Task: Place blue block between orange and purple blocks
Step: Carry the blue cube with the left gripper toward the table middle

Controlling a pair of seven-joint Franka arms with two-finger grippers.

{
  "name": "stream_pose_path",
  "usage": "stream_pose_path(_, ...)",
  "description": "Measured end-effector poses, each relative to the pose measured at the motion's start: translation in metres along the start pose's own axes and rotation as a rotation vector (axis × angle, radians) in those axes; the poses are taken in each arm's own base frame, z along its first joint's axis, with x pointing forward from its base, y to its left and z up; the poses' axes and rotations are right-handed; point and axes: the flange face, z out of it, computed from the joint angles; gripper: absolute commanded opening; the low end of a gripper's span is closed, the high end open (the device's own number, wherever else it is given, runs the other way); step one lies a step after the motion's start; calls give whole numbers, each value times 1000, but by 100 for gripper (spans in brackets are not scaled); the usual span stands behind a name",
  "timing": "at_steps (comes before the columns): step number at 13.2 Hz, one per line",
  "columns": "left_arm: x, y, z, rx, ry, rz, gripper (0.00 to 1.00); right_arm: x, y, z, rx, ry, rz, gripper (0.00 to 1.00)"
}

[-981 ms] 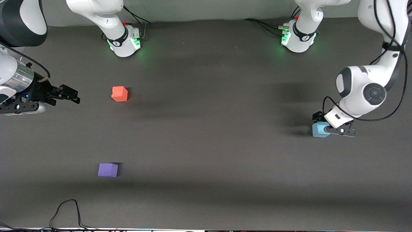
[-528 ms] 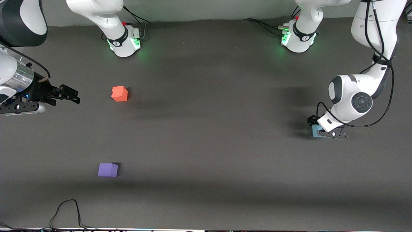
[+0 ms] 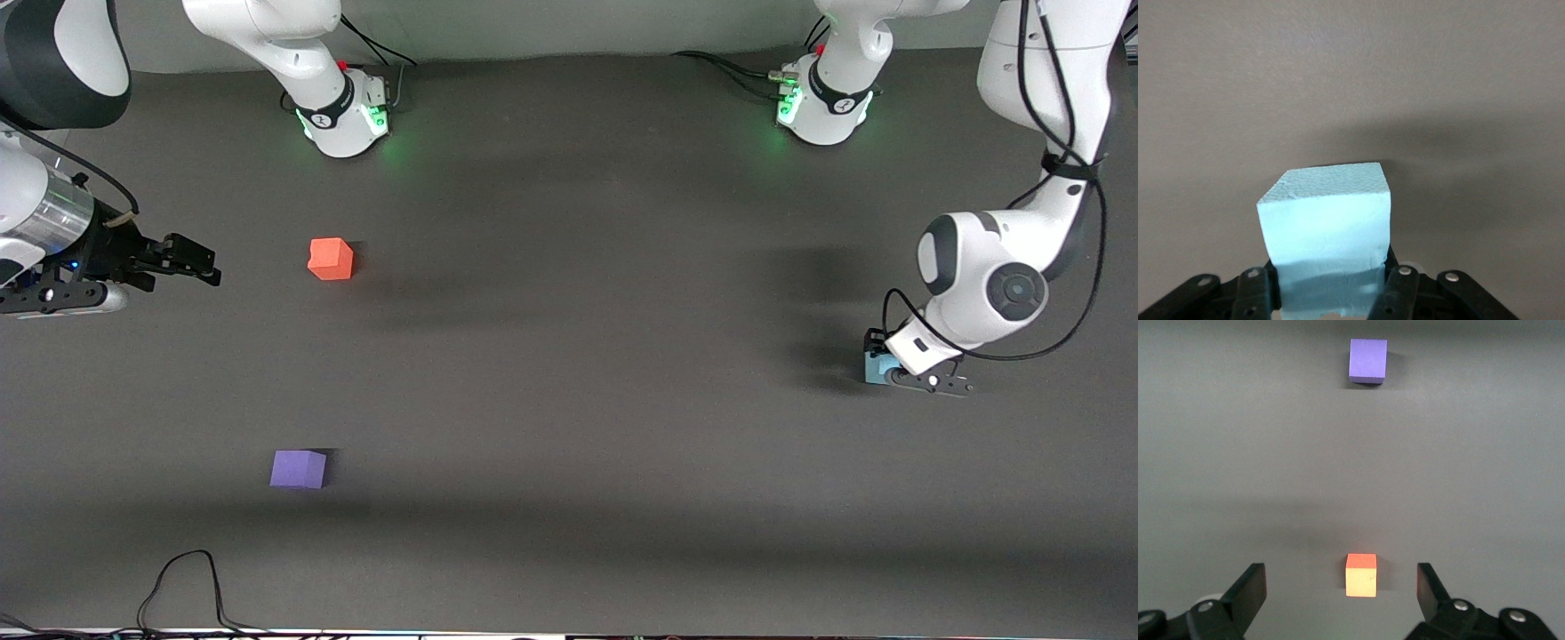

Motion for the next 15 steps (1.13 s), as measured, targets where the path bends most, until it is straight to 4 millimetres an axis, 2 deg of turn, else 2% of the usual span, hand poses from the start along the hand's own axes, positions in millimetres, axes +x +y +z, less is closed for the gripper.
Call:
stream_pose_path(2,15,4,-56,-10,-57,-30,21,0,0,0,0,0,1,100)
stream_pose_path(3,21,17,-82,-10,-65,-50,21,0,0,0,0,0,1,100)
stream_pose_path(4,25,40,-104,-6,-67,-70,21,0,0,0,0,0,1,100)
stream_pose_path(5,29,72,-120,1,-69,-91,21,0,1,0,0,0,1,100)
stream_pose_path(7,35,157,-138,16,-56,-135,21,0,1,0,0,0,1,100)
stream_pose_path(10,33,297,-150,-7,-22,-219,21,0,1,0,0,0,1,100)
stream_pose_path(12,30,393,-145,-16,-1,-277,21,0,1,1,0,-1,1,100)
stream_pose_path(13,27,436,-132,-16,2,-288,21,0,1,1,1,-2,2,100)
stream_pose_path(15,20,508,-83,-24,18,-290,21,1,1,3,8,-5,4,100)
